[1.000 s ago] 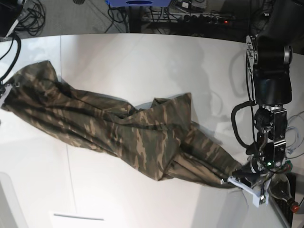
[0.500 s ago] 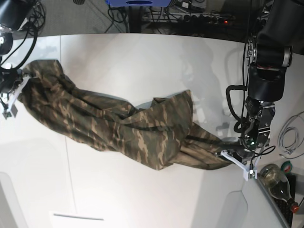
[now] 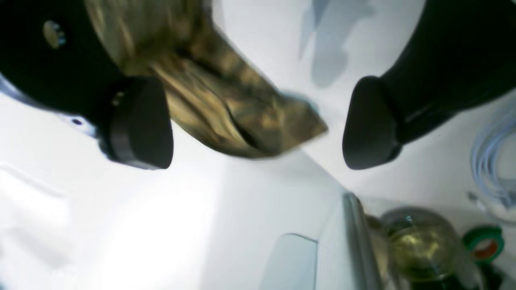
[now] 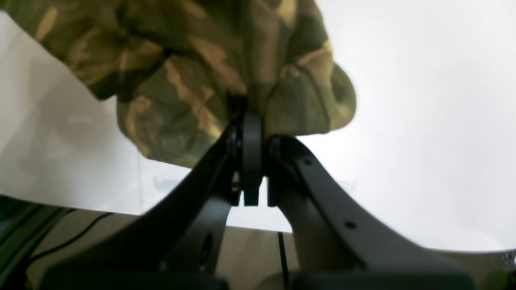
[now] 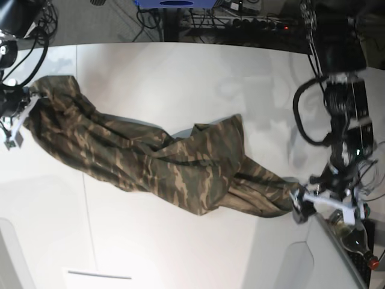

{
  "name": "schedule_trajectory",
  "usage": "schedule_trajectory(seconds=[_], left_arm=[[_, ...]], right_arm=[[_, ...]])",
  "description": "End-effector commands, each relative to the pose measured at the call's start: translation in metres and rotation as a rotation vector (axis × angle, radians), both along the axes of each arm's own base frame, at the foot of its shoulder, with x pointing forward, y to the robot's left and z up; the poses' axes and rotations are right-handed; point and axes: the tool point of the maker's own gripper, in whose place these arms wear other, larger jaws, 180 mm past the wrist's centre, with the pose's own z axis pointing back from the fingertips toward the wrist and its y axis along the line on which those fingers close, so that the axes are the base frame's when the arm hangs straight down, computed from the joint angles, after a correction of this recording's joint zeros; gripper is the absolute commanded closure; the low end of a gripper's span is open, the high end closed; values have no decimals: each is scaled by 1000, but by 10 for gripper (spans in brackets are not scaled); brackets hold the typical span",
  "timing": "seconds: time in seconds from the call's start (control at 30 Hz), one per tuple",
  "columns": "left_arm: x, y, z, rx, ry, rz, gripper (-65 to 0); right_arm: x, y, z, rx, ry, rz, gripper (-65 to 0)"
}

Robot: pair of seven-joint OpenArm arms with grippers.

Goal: Layout the t-shirt on the table in an organized manner, then fold the t-shirt properly
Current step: 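Release the shirt with the left gripper and regrasp a fold nearer the middle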

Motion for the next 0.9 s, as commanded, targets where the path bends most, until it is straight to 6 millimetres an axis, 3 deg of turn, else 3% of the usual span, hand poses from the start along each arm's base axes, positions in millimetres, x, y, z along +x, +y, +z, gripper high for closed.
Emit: schedule_trajectory(seconds=[0.0, 0.13, 0.27, 0.43, 0.53, 0.63, 0.87], left_arm=[[-12, -19, -8, -47, 20, -42, -607], [-62, -53, -65, -129, 156, -80, -601], [-89, -82, -101, -159, 212, -190, -601], [-99, -93, -124, -174, 219, -201, -601], [-106, -109, -136, -181, 251, -241, -601], [-104, -122, -144, -186, 272, -274, -601], [-93, -126, -155, -206, 297, -262, -576]], right_arm=[[9, -7, 10, -18, -37, 2, -6], [9, -6, 10, -17, -37, 2, -6], [10, -6, 10, -17, -39, 2, -6], [10, -6, 10, -14, -38, 1, -6], [9, -6, 10, -14, -37, 1, -6], [9, -6, 10, -14, -37, 1, -6], [9, -6, 9, -14, -35, 1, -6]])
